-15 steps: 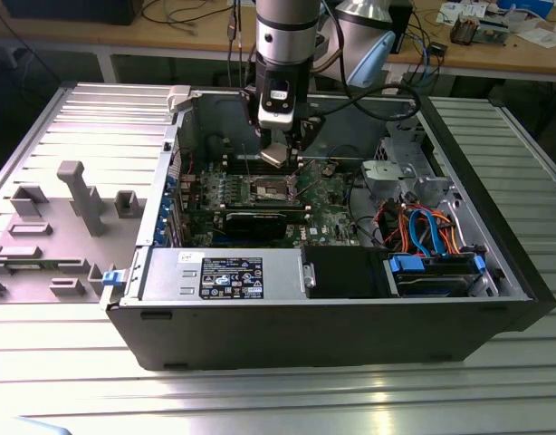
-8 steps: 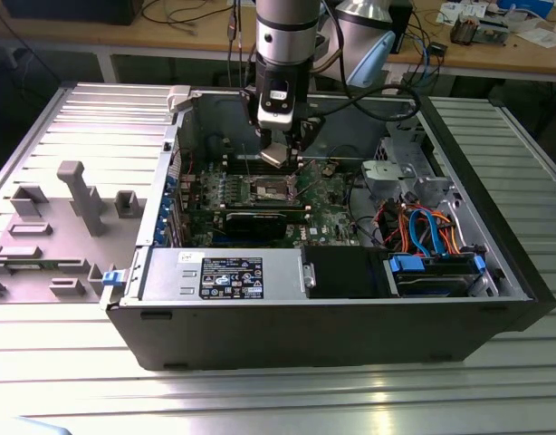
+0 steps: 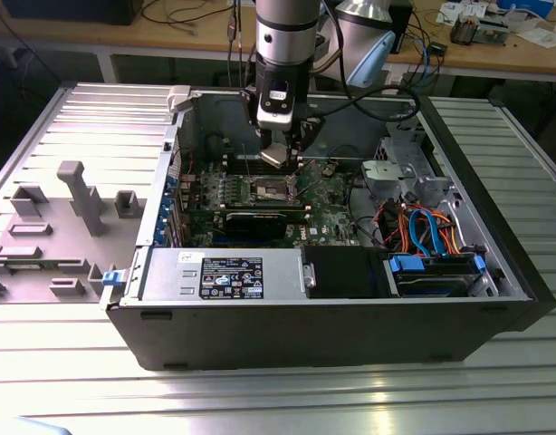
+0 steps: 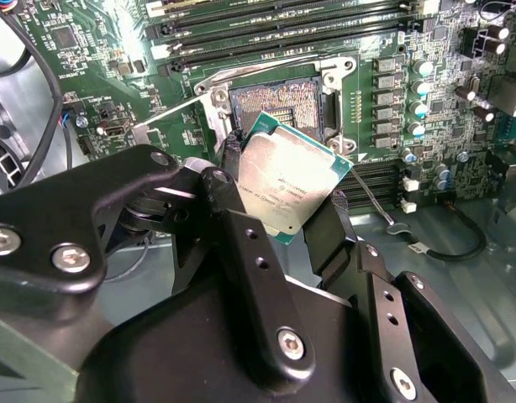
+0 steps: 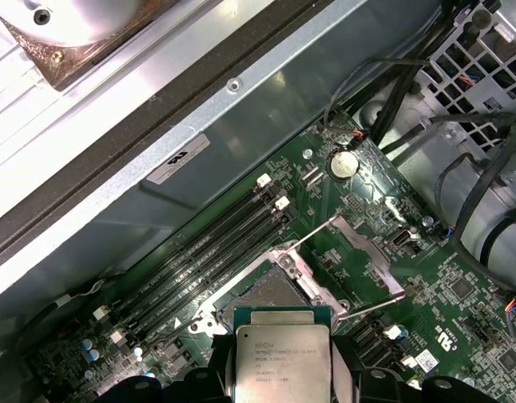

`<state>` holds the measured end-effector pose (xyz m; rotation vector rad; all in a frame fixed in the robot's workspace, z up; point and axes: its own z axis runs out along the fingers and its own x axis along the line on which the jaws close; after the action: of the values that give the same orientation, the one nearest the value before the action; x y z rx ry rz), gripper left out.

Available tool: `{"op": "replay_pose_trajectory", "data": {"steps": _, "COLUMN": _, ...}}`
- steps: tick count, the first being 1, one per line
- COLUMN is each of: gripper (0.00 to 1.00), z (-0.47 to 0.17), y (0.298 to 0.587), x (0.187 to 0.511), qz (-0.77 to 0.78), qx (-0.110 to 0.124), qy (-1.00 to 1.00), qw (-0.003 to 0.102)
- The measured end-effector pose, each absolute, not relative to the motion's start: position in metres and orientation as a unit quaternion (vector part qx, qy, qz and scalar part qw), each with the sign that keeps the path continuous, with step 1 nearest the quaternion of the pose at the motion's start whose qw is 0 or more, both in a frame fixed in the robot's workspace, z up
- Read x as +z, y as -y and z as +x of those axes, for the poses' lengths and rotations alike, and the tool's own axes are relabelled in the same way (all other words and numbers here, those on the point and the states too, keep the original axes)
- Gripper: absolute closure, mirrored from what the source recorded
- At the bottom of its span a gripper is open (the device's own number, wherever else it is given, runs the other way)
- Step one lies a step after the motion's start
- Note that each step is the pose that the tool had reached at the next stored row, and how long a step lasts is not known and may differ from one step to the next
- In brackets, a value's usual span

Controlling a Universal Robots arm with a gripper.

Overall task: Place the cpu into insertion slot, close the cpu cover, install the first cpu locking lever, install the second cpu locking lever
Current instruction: 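Place the cpu into insertion slot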

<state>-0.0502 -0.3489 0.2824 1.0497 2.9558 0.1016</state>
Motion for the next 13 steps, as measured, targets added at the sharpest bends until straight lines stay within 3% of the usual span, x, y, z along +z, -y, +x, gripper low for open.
{"op": "replay_pose_trajectory", "data": {"steps": 13, "gripper": 0.45, "z": -0.0502, "y": 0.3489, "x": 0.282, "qz": 0.34, "qx": 0.032, "qy": -0.94, "qw": 0.002}}
